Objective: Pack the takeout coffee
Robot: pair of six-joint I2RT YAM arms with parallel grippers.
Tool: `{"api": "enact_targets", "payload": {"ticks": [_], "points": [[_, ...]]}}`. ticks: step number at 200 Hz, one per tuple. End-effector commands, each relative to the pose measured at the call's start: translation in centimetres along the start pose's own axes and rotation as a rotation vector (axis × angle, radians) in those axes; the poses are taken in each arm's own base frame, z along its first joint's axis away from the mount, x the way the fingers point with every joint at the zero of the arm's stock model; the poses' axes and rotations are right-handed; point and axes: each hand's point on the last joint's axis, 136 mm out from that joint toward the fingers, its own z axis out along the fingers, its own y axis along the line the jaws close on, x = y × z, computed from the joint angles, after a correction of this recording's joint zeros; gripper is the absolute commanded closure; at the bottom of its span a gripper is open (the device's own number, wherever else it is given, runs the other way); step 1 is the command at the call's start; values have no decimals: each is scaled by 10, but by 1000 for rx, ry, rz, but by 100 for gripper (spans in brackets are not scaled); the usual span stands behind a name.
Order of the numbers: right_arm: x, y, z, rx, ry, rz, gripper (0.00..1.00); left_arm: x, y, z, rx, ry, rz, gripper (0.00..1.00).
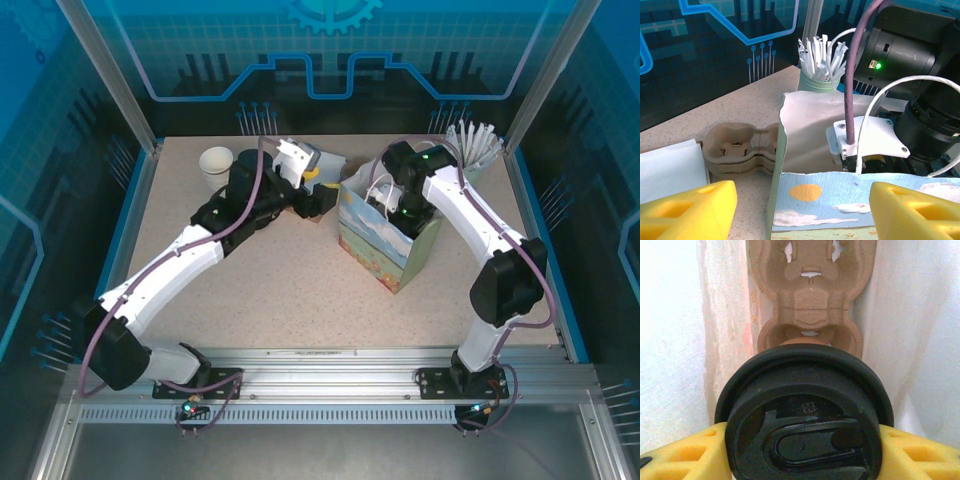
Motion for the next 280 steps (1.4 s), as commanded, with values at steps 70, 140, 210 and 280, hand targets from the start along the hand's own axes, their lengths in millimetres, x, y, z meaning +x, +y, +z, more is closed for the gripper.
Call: {"api": "enact_targets", "payload": {"ticks": [70, 140, 210, 280], "points": [[0, 2, 28, -28, 57, -24, 62, -14, -5, -22, 1, -57, -36, 28], [4, 1, 45, -41, 94, -16, 62, -11, -8, -22, 18, -56, -49, 28], [7, 0, 60, -43, 123, -14, 62, -7, -8, -21, 26, -46, -57, 28], [11, -6, 76, -43, 149, -1, 62, -1, -9, -20, 36, -35, -71, 28]]}}
